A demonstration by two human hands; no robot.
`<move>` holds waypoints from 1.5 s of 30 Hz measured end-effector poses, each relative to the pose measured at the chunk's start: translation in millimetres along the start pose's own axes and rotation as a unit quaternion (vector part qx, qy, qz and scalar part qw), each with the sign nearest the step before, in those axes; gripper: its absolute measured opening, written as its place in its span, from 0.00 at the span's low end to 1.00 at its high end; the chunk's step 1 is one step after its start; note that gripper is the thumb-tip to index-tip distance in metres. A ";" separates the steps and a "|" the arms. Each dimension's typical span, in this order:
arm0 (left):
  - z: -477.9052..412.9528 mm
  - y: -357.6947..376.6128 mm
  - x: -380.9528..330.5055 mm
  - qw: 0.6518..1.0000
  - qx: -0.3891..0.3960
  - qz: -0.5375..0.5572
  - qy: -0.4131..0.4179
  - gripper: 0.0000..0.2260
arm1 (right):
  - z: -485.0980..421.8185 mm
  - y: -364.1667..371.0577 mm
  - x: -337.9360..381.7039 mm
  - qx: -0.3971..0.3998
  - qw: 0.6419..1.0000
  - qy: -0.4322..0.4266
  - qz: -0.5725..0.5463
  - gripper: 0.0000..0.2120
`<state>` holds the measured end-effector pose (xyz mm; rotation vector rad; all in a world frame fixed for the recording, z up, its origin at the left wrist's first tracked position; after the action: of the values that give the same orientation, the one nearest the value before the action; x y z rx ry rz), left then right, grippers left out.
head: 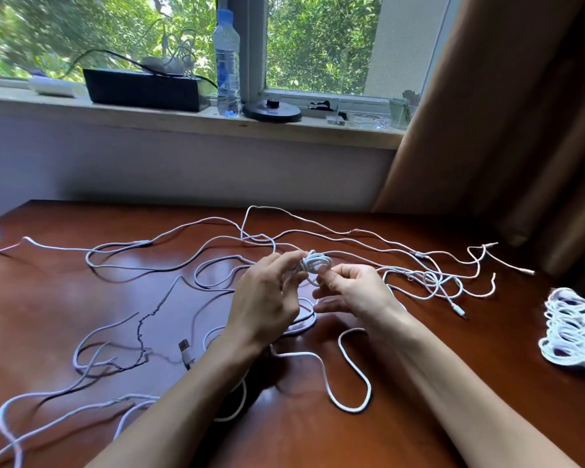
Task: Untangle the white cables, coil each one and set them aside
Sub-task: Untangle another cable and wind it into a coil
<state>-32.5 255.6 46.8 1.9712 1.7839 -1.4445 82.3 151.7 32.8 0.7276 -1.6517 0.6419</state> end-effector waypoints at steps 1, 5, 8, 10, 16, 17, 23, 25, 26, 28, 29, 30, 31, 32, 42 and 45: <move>-0.8 2.0 0.9 1.000 0.015 0.023 0.003 0.15 | -0.2 -1.1 -0.2 0.000 1.000 0.001 -0.001 0.12; -2.0 7.8 1.8 0.998 0.043 0.028 0.028 0.16 | -2.9 -5.6 -2.8 -0.002 1.000 0.006 0.000 0.13; -0.7 9.6 2.0 0.999 0.044 0.018 0.017 0.16 | -2.6 -5.1 -4.6 0.023 1.000 0.018 -0.005 0.13; -0.6 11.1 2.1 0.997 0.058 0.044 0.003 0.15 | -1.5 -5.1 -6.3 0.034 0.999 0.026 -0.001 0.13; 0.4 16.1 1.6 0.993 0.095 0.069 0.002 0.16 | -3.2 -6.7 -7.8 0.034 0.999 0.016 0.016 0.13; 0.0 16.5 2.2 0.993 0.095 0.070 -0.002 0.16 | -3.0 -7.0 -7.0 0.026 0.999 0.008 0.016 0.12; -5.7 13.1 12.9 0.981 0.079 0.152 -0.092 0.15 | -5.7 -8.7 3.4 -0.051 0.996 -0.067 -0.025 0.18; -5.9 13.8 16.2 0.971 0.093 0.184 -0.123 0.15 | -9.1 -10.0 4.5 -0.047 0.994 -0.102 -0.012 0.19; -6.3 14.2 16.9 0.964 0.103 0.204 -0.137 0.15 | -10.2 -9.4 5.3 -0.034 0.991 -0.128 -0.001 0.18; -5.9 14.8 15.4 0.945 0.127 0.253 -0.163 0.15 | -10.7 -6.9 7.8 0.004 0.981 -0.189 0.035 0.17; -5.5 15.1 13.7 0.936 0.141 0.275 -0.171 0.14 | -10.2 -5.9 10.1 0.022 0.972 -0.220 0.075 0.17; -5.0 15.8 12.2 0.928 0.154 0.291 -0.174 0.14 | -9.7 -5.3 11.4 0.037 0.960 -0.248 0.124 0.17; -4.5 16.0 10.6 0.923 0.166 0.301 -0.173 0.14 | -9.0 -4.8 12.3 0.049 0.948 -0.271 0.161 0.16; -3.8 16.1 8.8 0.919 0.177 0.307 -0.170 0.14 | -9.0 -4.2 11.6 0.057 0.942 -0.280 0.175 0.15; 0.5 15.4 -1.6 0.899 0.215 0.346 -0.161 0.09 | -10.5 -9.5 8.7 0.064 0.945 -0.269 0.175 0.18; -1.3 14.5 0.9 0.909 0.194 0.325 -0.171 0.09 | -10.6 -15.4 10.6 0.060 0.932 -0.278 0.224 0.28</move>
<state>-20.0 252.7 39.8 2.0120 0.6241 -1.8069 99.2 148.2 45.6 0.6550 -2.3572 0.9216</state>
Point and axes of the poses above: each hand's wrist, its own z-axis away from the middle knuckle, its own y-axis out of the palm, x = y × z, the point moved 7 cm from there along -z, towards the middle knuckle, and after that the axes turned 14 degrees about -y, right-handed, at the moved point
